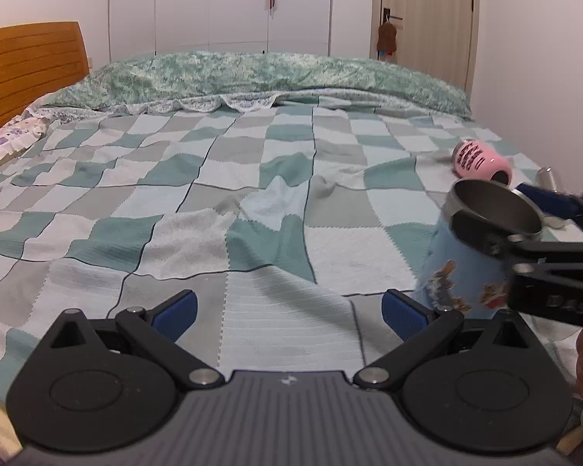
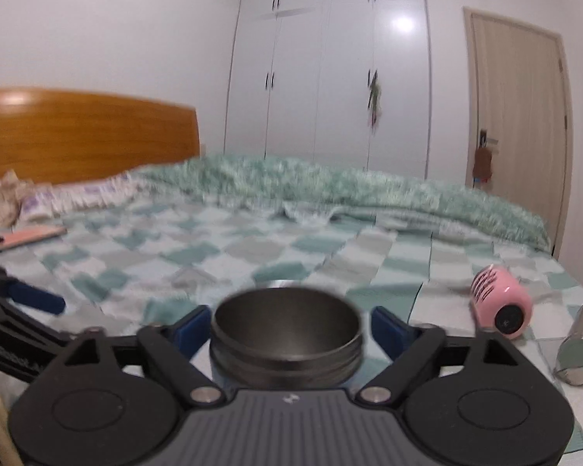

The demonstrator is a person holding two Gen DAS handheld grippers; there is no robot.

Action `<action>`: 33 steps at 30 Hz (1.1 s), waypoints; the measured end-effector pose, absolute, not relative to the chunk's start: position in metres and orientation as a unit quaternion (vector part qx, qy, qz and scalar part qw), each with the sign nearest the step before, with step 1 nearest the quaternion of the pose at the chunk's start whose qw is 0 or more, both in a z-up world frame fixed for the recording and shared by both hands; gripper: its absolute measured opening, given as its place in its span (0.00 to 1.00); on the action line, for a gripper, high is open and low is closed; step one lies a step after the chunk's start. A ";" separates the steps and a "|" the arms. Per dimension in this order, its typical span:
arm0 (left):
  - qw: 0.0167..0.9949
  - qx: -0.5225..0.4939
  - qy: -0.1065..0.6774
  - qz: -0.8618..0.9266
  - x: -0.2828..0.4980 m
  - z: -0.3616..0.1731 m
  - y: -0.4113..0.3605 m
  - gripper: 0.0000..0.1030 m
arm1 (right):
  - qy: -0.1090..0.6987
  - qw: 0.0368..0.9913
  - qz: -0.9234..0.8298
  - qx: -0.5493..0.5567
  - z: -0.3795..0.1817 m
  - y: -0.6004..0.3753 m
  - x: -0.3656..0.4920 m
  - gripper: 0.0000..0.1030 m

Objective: Flip cup upright
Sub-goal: 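Rotate the held cup rim-up with the right gripper and lower it, then set the cup upright on the blanket and open the right gripper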

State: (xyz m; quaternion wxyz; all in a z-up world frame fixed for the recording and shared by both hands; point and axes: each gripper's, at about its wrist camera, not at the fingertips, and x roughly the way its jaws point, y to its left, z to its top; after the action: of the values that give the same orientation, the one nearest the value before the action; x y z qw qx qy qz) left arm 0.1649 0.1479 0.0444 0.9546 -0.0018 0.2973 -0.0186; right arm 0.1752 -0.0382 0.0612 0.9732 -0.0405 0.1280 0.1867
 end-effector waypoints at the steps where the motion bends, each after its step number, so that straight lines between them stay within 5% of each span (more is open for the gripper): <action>1: 0.955 -0.003 0.294 -0.018 0.161 0.047 0.146 1.00 | 0.115 0.975 0.187 -0.035 0.066 -0.044 0.169 0.97; 12: 0.973 -0.038 0.223 -0.053 0.084 0.070 0.092 1.00 | 0.063 0.983 0.175 -0.003 0.094 -0.136 0.080 1.00; 33: 0.992 -0.007 0.120 -0.033 0.011 0.004 0.001 1.00 | 0.057 0.994 0.089 -0.036 0.025 -0.225 -0.011 1.00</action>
State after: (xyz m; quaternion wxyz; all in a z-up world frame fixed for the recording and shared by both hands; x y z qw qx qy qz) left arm 0.0111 0.0010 0.0041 0.9923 -0.0069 0.1195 -0.0326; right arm -0.0114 -0.2255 0.0250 0.9938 -0.0359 0.0566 0.0885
